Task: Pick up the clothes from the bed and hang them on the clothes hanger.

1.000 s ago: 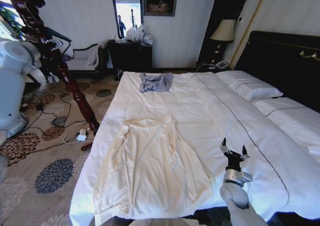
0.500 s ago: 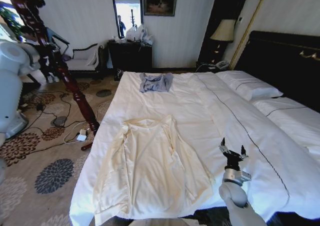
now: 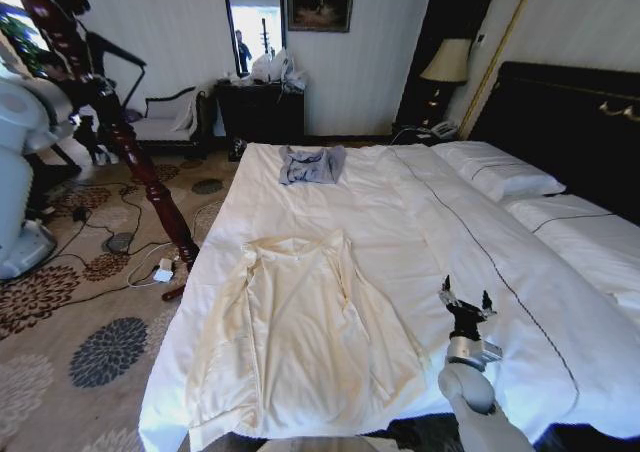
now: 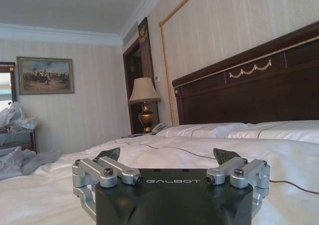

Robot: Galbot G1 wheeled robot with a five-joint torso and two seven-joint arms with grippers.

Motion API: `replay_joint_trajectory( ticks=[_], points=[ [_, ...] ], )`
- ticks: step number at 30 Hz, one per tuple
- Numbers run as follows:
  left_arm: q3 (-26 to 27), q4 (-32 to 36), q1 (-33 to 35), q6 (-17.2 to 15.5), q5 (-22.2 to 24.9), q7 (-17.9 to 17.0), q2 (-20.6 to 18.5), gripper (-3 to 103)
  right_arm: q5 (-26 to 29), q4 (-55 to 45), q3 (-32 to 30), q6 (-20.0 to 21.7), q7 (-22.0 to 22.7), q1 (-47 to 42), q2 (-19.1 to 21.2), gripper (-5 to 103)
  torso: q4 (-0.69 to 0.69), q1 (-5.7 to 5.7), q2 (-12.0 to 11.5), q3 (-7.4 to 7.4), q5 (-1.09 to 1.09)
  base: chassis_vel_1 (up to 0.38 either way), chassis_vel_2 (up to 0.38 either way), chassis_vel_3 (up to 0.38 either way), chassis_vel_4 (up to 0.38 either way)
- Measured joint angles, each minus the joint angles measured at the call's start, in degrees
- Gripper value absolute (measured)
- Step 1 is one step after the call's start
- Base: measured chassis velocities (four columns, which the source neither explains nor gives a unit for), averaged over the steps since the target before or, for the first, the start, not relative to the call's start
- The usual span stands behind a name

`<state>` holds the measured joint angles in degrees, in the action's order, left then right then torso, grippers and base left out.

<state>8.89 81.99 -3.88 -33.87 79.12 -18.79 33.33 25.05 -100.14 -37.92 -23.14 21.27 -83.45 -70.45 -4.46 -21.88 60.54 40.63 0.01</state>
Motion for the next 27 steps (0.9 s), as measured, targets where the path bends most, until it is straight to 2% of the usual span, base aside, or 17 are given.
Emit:
replay_joint_trajectory(
  ticks=[7,12,14,17,19,20,21,22,23,24,25,27],
  points=[
    [3.8,7.3,6.4,0.1,2.8,0.9,-3.0,18,-0.1,-0.3,0.1,0.0,0.0,0.0,-0.3,100,0.01,0.0,0.0,0.0,0.0,0.0,0.0,0.0,0.0],
    [8.5,17.1,15.3,0.5,7.7,2.2,-7.1,18,-0.5,-0.6,0.1,-0.1,0.0,-0.5,-0.7,100,0.01,0.0,0.0,0.0,-0.01,0.0,0.0,0.0,0.0],
    [9.4,18.6,16.7,0.8,8.6,2.5,-7.5,18,-0.7,-0.6,0.1,-0.1,0.0,-0.6,-0.8,100,-0.01,0.0,0.0,0.0,-0.02,0.0,0.0,0.0,0.0],
    [13.6,24.7,24.9,3.7,11.2,7.0,-9.1,18,-1.3,-0.5,0.1,-0.4,0.0,-0.7,-1.2,100,0.0,0.0,0.0,0.0,0.0,0.0,0.0,0.0,0.0],
    [14.3,25.9,27.0,4.4,11.5,8.2,-9.3,18,-1.3,-0.4,0.1,-0.4,0.0,-0.8,-1.3,100,0.0,0.0,0.0,-0.01,-0.01,0.0,0.0,0.0,0.0],
    [15.5,28.0,31.8,6.1,11.9,11.1,-9.6,18,-1.4,-0.2,0.1,-0.5,0.0,-0.7,-1.4,100,0.01,0.0,0.0,-0.01,0.0,0.0,0.0,0.0,0.0],
    [15.8,28.5,33.1,6.6,11.9,11.9,-9.6,18,-1.4,-0.1,0.1,-0.5,0.0,-0.7,-1.5,100,0.0,0.01,0.0,-0.01,0.0,0.0,0.0,0.0,0.0],
    [16.0,30.1,37.7,8.1,11.8,14.9,-9.6,18,-1.4,0.2,0.2,-0.5,0.1,-0.5,-1.6,100,0.0,0.01,0.0,0.0,-0.04,0.0,0.0,0.0,0.0],
    [15.7,30.7,39.7,9.4,11.3,16.8,-9.5,18,-1.3,0.4,0.3,-0.5,0.2,-0.4,-1.6,100,0.01,0.0,0.0,0.0,-0.04,0.0,0.0,0.0,0.0],
    [15.7,30.7,39.7,9.4,11.3,16.8,-9.5,18,-1.3,0.4,0.3,-0.5,0.2,-0.4,-1.6,100,0.01,0.0,0.0,0.0,-0.04,0.0,0.0,0.0,0.0],
    [15.0,31.1,41.0,10.6,10.7,18.3,-9.2,18,-1.2,0.5,0.4,-0.5,0.2,-0.3,-1.6,100,0.01,0.0,0.0,-0.01,0.01,0.0,0.0,0.0,0.0],
    [11.2,30.8,43.1,14.8,9.1,22.7,-7.8,18,-1.1,0.8,0.6,-0.5,0.2,-0.1,-1.7,100,0.01,0.0,0.0,0.0,-0.03,0.0,0.0,0.0,0.0]
  ],
)
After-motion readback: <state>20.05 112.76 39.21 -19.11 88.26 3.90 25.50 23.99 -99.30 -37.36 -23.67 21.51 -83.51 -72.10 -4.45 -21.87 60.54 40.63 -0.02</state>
